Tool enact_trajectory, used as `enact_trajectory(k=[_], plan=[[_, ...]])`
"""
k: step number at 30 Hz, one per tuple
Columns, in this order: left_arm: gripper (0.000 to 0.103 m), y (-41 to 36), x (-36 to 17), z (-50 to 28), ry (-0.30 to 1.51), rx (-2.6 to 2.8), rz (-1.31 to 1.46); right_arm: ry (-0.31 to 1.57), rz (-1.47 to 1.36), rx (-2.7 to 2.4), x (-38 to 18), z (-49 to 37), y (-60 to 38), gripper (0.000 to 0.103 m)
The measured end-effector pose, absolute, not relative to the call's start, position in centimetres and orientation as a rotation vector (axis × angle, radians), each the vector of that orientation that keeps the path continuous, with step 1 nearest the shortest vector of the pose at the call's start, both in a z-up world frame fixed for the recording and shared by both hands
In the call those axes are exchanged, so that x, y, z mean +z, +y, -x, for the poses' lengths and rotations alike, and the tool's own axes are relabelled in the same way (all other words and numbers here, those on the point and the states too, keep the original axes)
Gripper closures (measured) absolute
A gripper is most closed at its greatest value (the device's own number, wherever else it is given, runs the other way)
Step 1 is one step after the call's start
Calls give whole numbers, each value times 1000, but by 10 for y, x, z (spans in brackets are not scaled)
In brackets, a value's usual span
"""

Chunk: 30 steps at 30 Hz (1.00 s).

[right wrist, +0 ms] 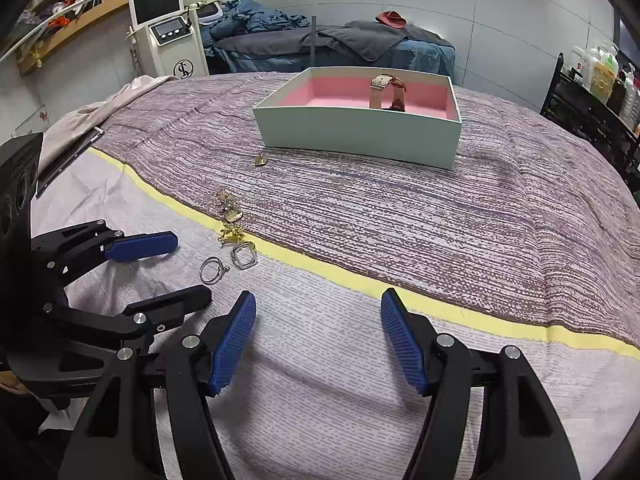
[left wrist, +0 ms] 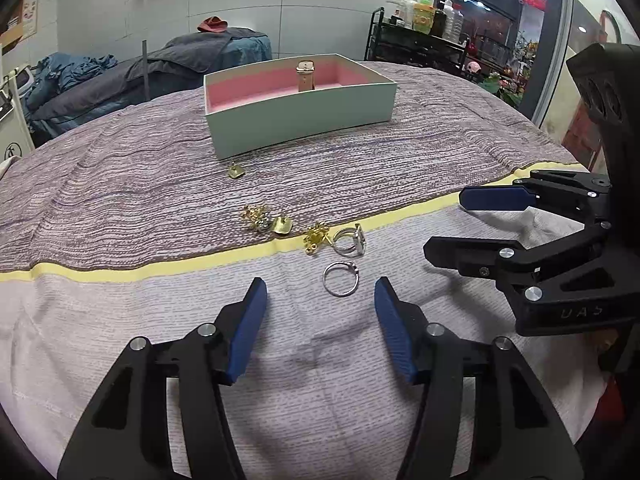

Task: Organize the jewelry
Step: 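Grasp the round silver ring with the left tool, then lift the silver ring with the left tool while the right tool grasps the square silver ring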

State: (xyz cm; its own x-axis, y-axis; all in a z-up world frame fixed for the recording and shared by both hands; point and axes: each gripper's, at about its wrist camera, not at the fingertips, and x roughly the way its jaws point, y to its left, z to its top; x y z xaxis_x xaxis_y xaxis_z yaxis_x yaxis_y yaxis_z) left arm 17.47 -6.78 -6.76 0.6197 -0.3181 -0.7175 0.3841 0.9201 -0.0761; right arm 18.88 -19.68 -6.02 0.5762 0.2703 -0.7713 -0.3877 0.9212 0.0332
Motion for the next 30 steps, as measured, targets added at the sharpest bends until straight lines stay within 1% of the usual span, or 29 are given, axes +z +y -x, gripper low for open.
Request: enact_trajectory(k=[2, 5, 7, 8, 9, 11, 15, 24, 29, 30], plan=[[52, -73, -68, -179, 813, -415, -99, 881, 140, 389, -60, -189, -197, 39], [63, -76, -69, -183, 824, -428, -99, 882, 139, 394, -60, -189, -197, 39], [76, -76, -69, -184, 826, -444, -91, 883, 144, 400, -59, -189, -196, 39], [79, -76, -69, -184, 826, -446, -91, 883, 146, 403, -59, -189, -195, 40], [83, -76, -69, -184, 825, -451, -89, 883, 148, 408, -58, -190, -194, 40], [83, -75, -69, -182, 824, -451, -86, 888, 152, 421, -57, -192, -191, 41], [83, -69, -68, -179, 823, -441, -73, 898, 175, 450, -58, -196, -182, 48], [83, -43, -70, -174, 828, -381, -25, 934, 267, 524, -66, -207, -148, 57], [83, -39, -70, -173, 828, -377, -17, 944, 273, 541, -68, -217, -137, 67], [83, -39, -70, -172, 828, -378, -17, 945, 276, 544, -68, -219, -135, 71]])
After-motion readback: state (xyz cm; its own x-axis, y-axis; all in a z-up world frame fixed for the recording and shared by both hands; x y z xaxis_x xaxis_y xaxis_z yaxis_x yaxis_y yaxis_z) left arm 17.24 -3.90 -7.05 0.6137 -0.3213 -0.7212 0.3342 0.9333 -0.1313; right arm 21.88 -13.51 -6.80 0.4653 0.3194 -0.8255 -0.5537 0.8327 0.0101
